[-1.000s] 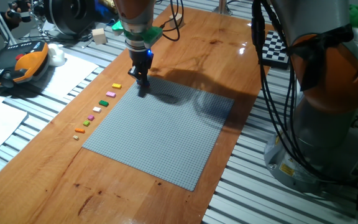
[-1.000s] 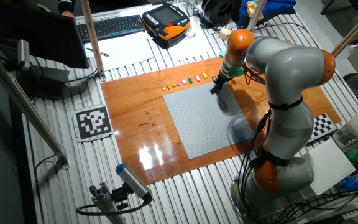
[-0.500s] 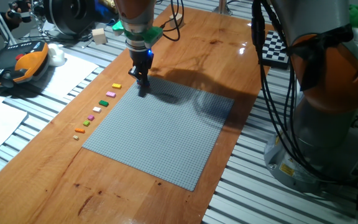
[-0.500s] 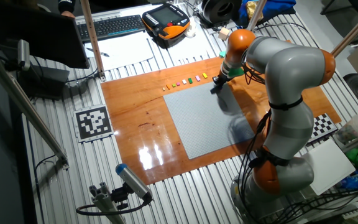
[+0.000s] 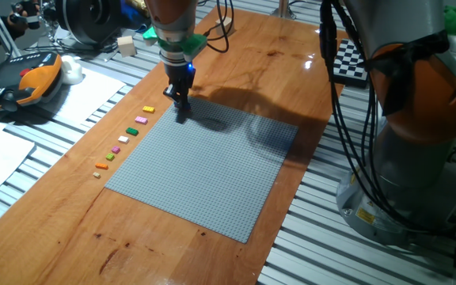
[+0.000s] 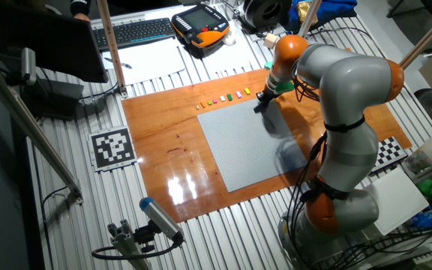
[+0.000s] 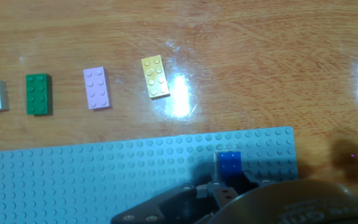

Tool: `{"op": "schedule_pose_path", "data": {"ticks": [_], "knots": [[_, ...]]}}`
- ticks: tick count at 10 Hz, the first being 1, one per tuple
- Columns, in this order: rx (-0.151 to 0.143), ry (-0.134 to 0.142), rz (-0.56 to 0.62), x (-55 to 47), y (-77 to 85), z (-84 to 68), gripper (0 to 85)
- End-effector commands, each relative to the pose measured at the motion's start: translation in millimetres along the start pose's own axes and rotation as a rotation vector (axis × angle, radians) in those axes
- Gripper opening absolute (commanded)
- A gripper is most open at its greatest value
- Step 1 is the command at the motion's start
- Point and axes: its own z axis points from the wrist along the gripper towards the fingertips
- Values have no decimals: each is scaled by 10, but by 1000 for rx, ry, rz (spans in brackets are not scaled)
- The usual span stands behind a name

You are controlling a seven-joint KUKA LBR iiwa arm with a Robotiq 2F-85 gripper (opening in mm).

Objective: Stack small Lego blocks randomly, one at a time

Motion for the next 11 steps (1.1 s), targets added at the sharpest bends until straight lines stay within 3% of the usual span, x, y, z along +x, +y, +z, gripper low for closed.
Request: {"op": "schedule_pose_path", "data": {"ticks": [1,9,11], "knots": [[0,1,0,3,7,4,0],[13,-2,-18,2,-1,1,0],[4,-2,-16,19,-27,3,0]]}}
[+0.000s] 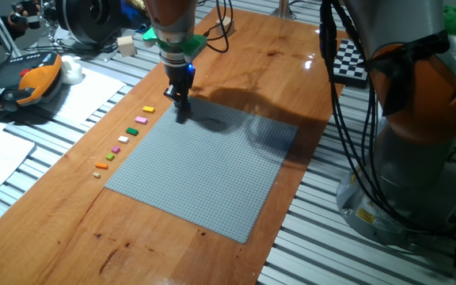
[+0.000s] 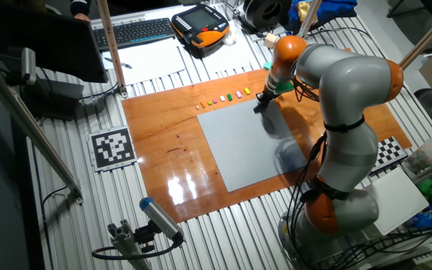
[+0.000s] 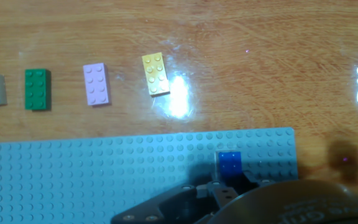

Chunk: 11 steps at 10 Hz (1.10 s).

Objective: Stack small Lego blocks randomly, one at a time

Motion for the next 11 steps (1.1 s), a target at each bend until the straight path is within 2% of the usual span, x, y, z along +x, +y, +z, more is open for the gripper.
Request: {"op": "schedule_pose_path", "data": {"ticks": [1,7,8,9,10,11], "knots": [[-1,0,3,1,3,-5,0],[-4,-1,18,-3,8,-13,0],[2,-6,19,-4,9,-20,170],[5,-7,22,-6,12,-27,170],[6,-11,25,-10,17,-32,340],[9,-12,25,-13,20,-35,340]]}}
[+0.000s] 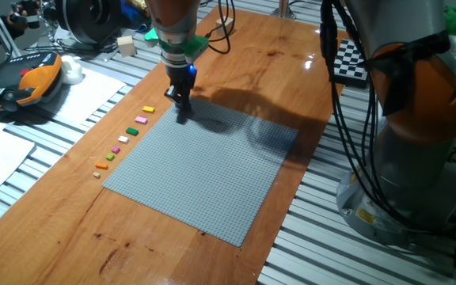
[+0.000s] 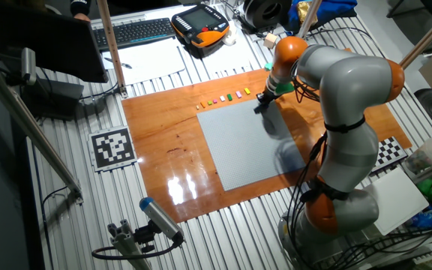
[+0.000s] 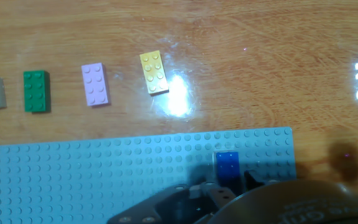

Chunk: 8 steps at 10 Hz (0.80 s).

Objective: Stack small Lego blocks randomly, one at a time

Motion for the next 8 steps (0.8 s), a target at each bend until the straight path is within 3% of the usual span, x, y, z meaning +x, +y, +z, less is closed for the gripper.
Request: {"op": "schedule_pose_path", "data": {"ticks": [1,3,5,6,7,8], "knots": [[0,-3,2,-7,-1,-8,340],[0,0,2,-11,-1,-53,340],[9,26,4,-8,5,-276,340],[11,26,-4,-2,6,-299,340],[-2,34,-26,-8,10,-260,0],[-9,34,-30,-10,15,-212,0]]}}
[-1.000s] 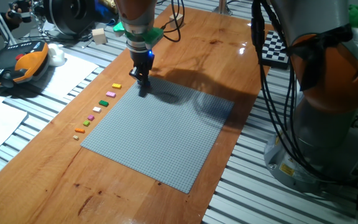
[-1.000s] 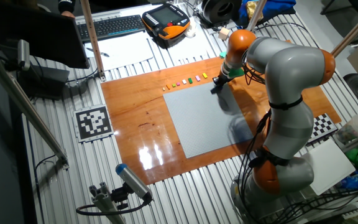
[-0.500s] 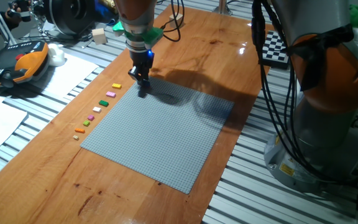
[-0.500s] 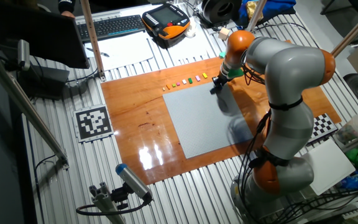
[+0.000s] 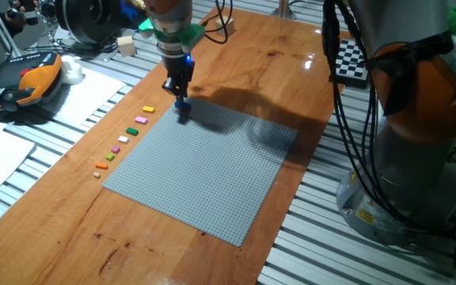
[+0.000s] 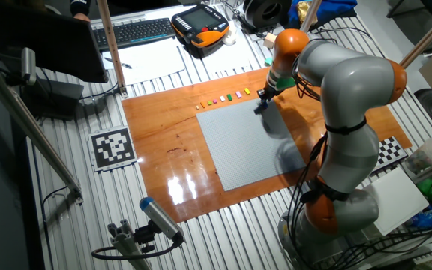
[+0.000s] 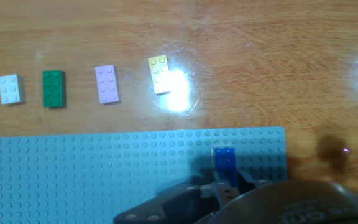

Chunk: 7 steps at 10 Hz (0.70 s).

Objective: Stack small Lego blocks randomly, one at a time

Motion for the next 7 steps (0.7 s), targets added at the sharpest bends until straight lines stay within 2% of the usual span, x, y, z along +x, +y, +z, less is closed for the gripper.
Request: {"op": "schedule_pose_path", "data": {"ticks": [1,7], "knots": [[1,-3,-2,-4,4,29,0],[8,-17,-2,1,18,110,0]]}}
